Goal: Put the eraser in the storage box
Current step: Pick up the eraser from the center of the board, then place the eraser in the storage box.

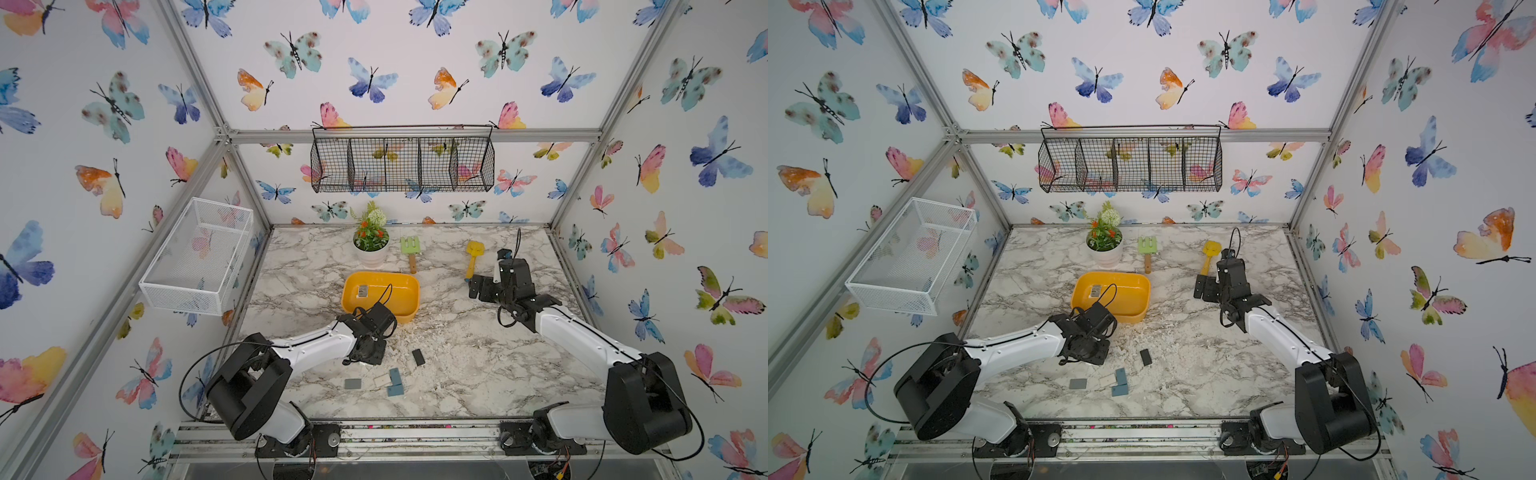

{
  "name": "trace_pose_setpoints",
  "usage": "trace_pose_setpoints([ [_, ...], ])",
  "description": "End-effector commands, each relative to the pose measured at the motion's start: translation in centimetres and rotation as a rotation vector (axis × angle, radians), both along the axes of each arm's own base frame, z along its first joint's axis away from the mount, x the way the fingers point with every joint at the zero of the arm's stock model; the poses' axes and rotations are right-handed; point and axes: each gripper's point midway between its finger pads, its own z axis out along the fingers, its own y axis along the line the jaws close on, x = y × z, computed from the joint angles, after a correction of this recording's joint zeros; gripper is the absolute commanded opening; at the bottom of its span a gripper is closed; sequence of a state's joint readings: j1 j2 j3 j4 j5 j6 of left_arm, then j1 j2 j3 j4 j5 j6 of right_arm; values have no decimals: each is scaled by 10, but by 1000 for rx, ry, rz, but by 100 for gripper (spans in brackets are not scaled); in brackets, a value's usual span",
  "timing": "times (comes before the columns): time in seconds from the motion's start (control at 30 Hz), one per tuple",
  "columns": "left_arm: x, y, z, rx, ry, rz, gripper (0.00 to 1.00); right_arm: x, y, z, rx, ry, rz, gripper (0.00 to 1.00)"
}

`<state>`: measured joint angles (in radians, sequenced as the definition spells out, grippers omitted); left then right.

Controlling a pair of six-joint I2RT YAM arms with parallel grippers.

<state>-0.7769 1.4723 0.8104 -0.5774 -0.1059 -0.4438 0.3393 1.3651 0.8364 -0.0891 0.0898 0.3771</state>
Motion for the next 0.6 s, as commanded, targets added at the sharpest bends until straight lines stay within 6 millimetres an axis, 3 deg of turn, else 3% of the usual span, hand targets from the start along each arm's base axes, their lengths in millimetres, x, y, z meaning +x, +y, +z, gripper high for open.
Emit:
trace_pose_setpoints([
  [0.0,6,-1,34,-16,-45,-13,30,-3,-5,-9,-23,21,-17,98],
  [0.2,28,1,75,-39,-111,-19,31,-3,-6,-11,-25,26,-21,98],
  [0.37,67,9,101,-45,-171,-4,32,-3,-6,-9,-22,23,-20,98],
  [0.57,121,9,108,-40,-191,2,33,-4,-5,-9,-22,20,-17,98],
])
